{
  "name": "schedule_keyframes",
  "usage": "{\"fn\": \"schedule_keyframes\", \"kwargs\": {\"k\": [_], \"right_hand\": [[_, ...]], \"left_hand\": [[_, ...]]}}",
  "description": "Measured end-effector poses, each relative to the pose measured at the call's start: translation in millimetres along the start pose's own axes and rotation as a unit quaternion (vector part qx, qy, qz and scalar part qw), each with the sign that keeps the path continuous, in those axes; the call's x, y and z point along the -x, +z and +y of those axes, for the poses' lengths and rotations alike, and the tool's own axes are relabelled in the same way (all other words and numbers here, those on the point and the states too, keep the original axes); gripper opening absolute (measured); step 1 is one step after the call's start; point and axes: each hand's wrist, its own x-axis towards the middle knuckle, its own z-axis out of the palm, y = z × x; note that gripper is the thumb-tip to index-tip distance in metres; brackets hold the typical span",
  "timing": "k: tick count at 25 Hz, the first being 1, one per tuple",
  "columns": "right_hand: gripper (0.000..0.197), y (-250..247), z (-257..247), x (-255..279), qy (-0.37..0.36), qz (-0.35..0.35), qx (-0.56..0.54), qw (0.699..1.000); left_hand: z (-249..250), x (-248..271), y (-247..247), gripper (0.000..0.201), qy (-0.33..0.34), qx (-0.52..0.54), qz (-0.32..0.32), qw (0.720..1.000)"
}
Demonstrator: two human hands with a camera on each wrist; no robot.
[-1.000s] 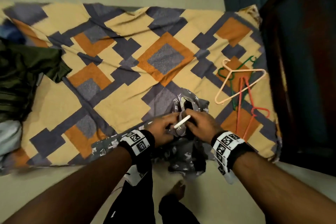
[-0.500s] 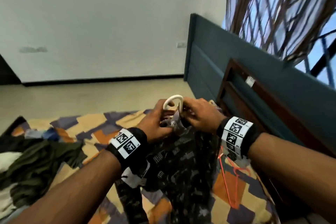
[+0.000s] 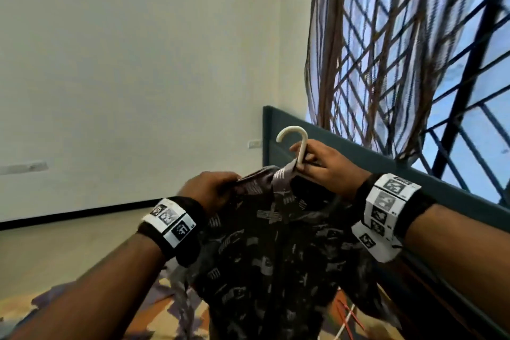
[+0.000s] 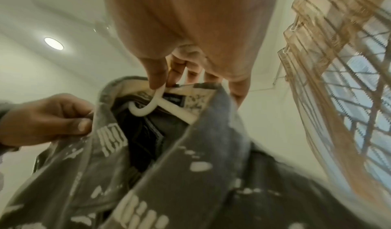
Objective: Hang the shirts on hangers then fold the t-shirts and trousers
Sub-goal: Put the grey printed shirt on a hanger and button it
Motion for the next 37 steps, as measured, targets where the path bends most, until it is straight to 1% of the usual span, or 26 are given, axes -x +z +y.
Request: {"fn": "schedule_keyframes", "kwargs": {"k": [1,2,3,4,5,6,7,8,9,11,13,14,15,16,18,19,21,23,25,27,29,32,33,34,35,37], "right_hand": [[0.027,-4,0,-2,0.011,0.010,0.006,1.000],[0.028,-6,1,-3,0.024,0.018,0.008,1.000],[0.028,-4,2,-3,0.038,0.025,0.000,0.999],[0.030,-1,3,-1,0.049,0.036,-0.013,0.998],[0.030,3,6,1,0.059,0.051,-0.033,0.996],[0.031,7,11,2,0.069,0.068,-0.057,0.994],[0.032,8,14,5,0.084,0.085,-0.080,0.990],[0.034,9,16,8,0.098,0.098,-0.098,0.986],[0.036,8,16,8,0.104,0.106,-0.104,0.983],[0.039,7,10,8,0.086,0.113,-0.087,0.986],[0.034,12,0,4,0.054,0.101,-0.046,0.992],[0.027,17,-5,2,0.039,0.091,-0.022,0.995],[0.018,22,-8,0,0.025,0.083,0.007,0.996],[0.012,27,-9,-2,0.014,0.068,0.040,0.997],[0.011,30,-7,4,0.014,0.040,0.084,0.996],[0.012,23,-5,9,0.020,0.050,0.090,0.995],[0.011,3,-4,24,0.044,0.079,0.084,0.992],[0.012,-26,-5,47,0.075,0.111,0.101,0.986],[0.016,-60,-9,75,0.115,0.128,0.134,0.976],[0.021,-101,-16,114,0.175,0.146,0.139,0.964],[0.026,-143,-25,161,0.230,0.160,0.144,0.949],[0.024,-209,-52,247,0.315,0.172,0.237,0.903],[0.024,-227,-65,273,0.338,0.175,0.274,0.883],[0.023,-243,-78,297,0.350,0.180,0.314,0.864],[0.022,-258,-94,318,0.357,0.189,0.356,0.843],[0.025,-283,-122,351,0.355,0.211,0.419,0.808]], "left_hand": [[-8,-6,-9,0.048,-0.012,-0.026,-0.021,0.999],[-12,-10,-15,0.053,-0.006,-0.022,-0.020,1.000],[-15,-12,-18,0.047,0.004,0.009,0.008,1.000],[-16,-14,-19,0.033,0.016,0.061,0.063,0.996],[-17,-18,-19,0.020,0.019,0.121,0.126,0.984],[-19,-25,-20,0.016,0.001,0.163,0.182,0.970],[-22,-29,-23,0.019,-0.021,0.184,0.223,0.957],[-28,-33,-25,0.022,-0.047,0.175,0.234,0.955],[-37,-36,-26,0.025,-0.055,0.150,0.217,0.963],[-46,-33,-24,0.031,-0.054,0.103,0.124,0.985],[-40,-28,-14,0.057,-0.018,0.109,0.057,0.992],[-30,-27,-6,0.064,0.007,0.120,0.035,0.992],[-22,-28,4,0.062,0.026,0.143,0.016,0.989],[-13,-30,14,0.057,0.029,0.174,-0.001,0.984],[2,-35,37,0.039,0.019,0.222,-0.013,0.975],[8,-42,46,0.031,0.016,0.242,-0.005,0.970],[25,-53,61,0.030,0.018,0.288,-0.003,0.957],[55,-71,76,0.025,0.057,0.317,-0.031,0.946],[94,-91,91,0.014,0.108,0.351,-0.035,0.929],[142,-110,98,0.018,0.149,0.380,0.002,0.913],[185,-129,100,0.023,0.156,0.381,0.043,0.910],[271,-146,98,0.025,0.168,0.364,0.056,0.914],[304,-145,94,0.027,0.189,0.356,0.058,0.913],[337,-143,92,0.035,0.221,0.344,0.065,0.910],[372,-140,88,0.043,0.255,0.329,0.073,0.906],[429,-140,81,0.048,0.301,0.310,0.082,0.898]]}}
